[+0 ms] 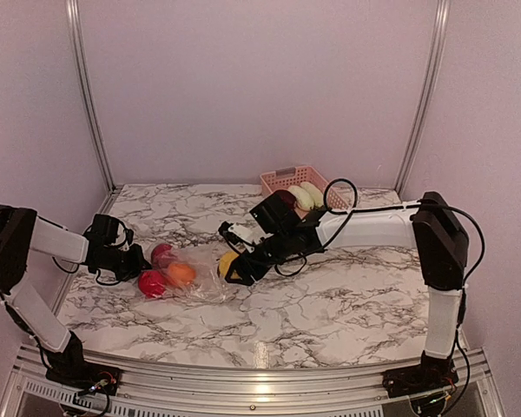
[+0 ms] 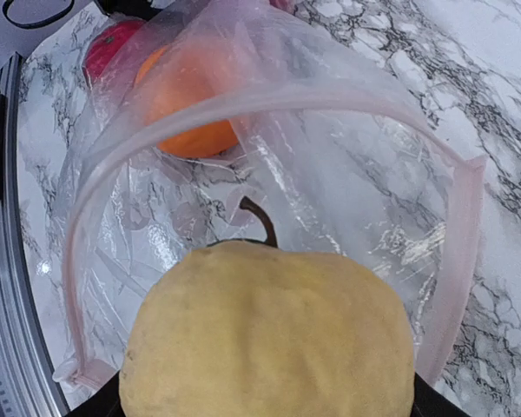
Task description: Open the zip-top bag and remove the fake food
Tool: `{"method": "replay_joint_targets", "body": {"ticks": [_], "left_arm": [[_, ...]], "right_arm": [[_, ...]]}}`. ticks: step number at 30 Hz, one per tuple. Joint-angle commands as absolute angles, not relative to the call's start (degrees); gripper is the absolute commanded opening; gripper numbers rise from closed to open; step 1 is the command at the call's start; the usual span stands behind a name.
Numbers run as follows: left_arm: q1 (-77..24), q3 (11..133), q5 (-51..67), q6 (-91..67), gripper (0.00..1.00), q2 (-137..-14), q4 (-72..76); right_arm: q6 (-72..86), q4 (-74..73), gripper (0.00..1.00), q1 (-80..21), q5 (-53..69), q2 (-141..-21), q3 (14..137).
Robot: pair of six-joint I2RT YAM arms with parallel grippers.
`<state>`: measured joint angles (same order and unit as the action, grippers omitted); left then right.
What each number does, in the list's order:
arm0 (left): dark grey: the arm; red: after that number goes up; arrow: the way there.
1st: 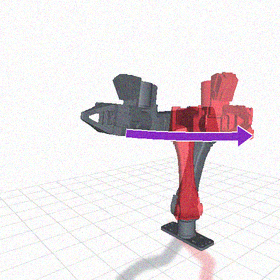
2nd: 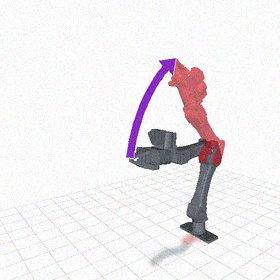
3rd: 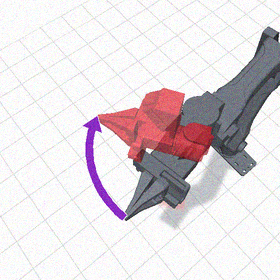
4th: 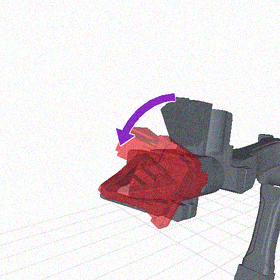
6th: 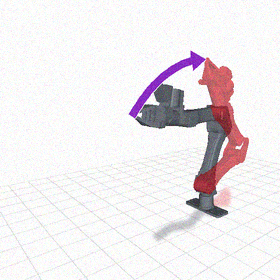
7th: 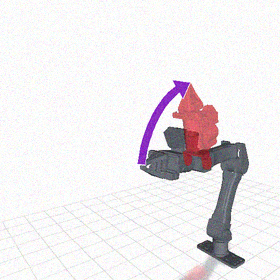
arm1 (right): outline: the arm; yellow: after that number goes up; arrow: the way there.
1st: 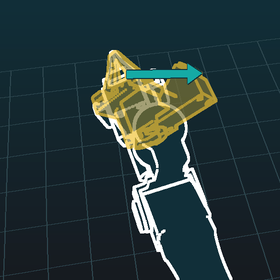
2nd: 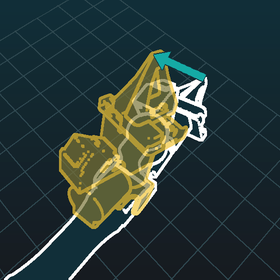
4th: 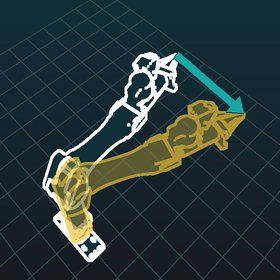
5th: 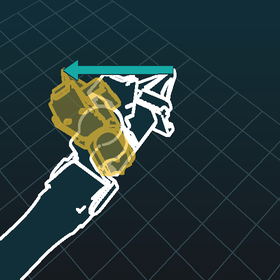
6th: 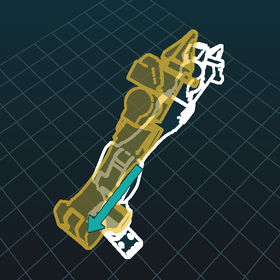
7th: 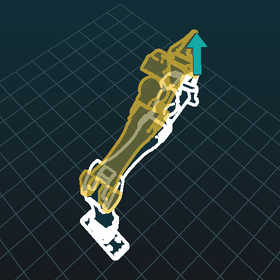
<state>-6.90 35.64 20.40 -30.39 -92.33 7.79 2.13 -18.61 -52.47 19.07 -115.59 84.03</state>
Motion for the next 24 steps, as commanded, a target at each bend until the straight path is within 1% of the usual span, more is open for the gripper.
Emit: {"method": "replay_joint_targets", "body": {"ticks": [1,6,11,17,24], "left_arm": [[-6.39,36.63,18.60,-28.94,0.00,-94.28,3.68],[-6.40,37.30,19.08,-28.36,0.00,-94.64,3.28],[-6.41,37.57,19.03,-28.21,0.00,-94.62,2.90],[-6.37,38.43,19.22,-28.30,0.00,-95.34,2.88],[-6.42,39.73,19.21,-28.52,0.00,-96.05,2.55]], "right_arm": [[3.63,-16.14,0.68,-50.40,20.91,-111.62,80.78],[3.76,-16.08,0.65,-49.81,22.51,-110.92,80.47],[4.57,-15.66,0.65,-46.90,22.45,-106.35,79.45],[4.79,-15.21,0.65,-37.72,22.50,-101.27,80.34],[4.00,-17.38,0.65,-25.09,16.64,-104.72,86.57]]}}
